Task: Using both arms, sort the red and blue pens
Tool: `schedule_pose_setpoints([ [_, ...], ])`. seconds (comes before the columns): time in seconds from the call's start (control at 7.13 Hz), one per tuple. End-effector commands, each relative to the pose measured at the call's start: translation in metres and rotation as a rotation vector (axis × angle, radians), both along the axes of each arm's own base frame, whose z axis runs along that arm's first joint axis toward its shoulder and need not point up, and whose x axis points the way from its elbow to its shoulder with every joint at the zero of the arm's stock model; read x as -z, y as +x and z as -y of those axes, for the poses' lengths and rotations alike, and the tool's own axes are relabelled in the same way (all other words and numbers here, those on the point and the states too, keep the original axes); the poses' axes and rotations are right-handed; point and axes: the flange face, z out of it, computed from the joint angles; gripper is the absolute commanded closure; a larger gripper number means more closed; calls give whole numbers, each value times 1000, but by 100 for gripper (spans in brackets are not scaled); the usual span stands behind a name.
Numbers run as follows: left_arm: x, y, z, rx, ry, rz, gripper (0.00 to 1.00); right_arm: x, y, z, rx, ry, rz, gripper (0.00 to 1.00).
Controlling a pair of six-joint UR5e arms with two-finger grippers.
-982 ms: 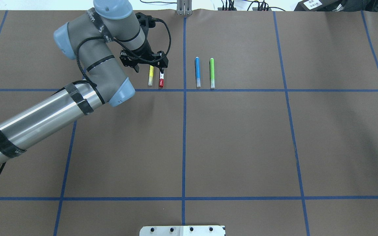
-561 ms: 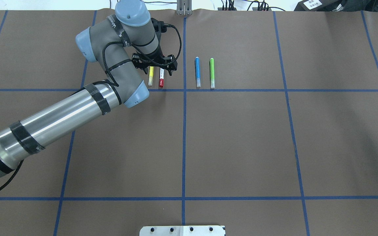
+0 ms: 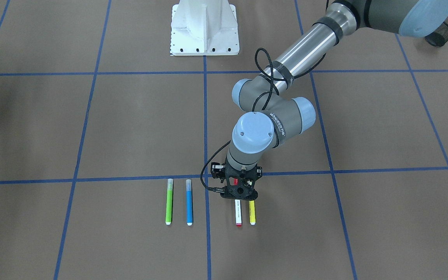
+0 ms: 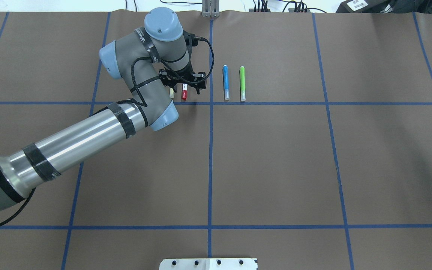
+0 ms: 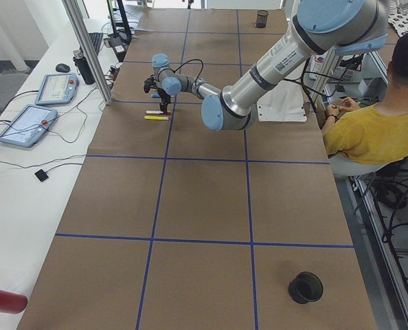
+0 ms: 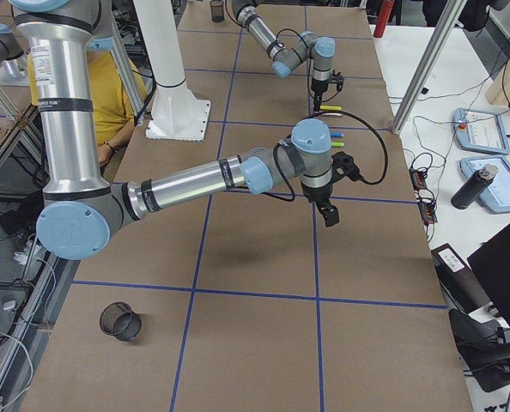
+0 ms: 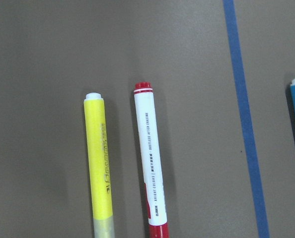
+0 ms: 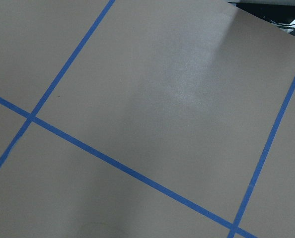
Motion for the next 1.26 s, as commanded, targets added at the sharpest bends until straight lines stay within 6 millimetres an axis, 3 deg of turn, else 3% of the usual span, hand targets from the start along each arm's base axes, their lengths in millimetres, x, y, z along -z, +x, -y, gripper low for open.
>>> schedule_pose_setpoints([
  [0.0, 0, 3, -3, 13, -22, 1, 42, 1, -1, 1, 1, 1, 0, 0],
  [0.56, -5, 1, -1, 24, -35, 9, 43, 1, -4, 0, 8, 1, 0, 0],
  [1.12, -7, 1, -1, 44, -62, 10, 50, 0, -6, 2, 11, 0, 0, 0],
])
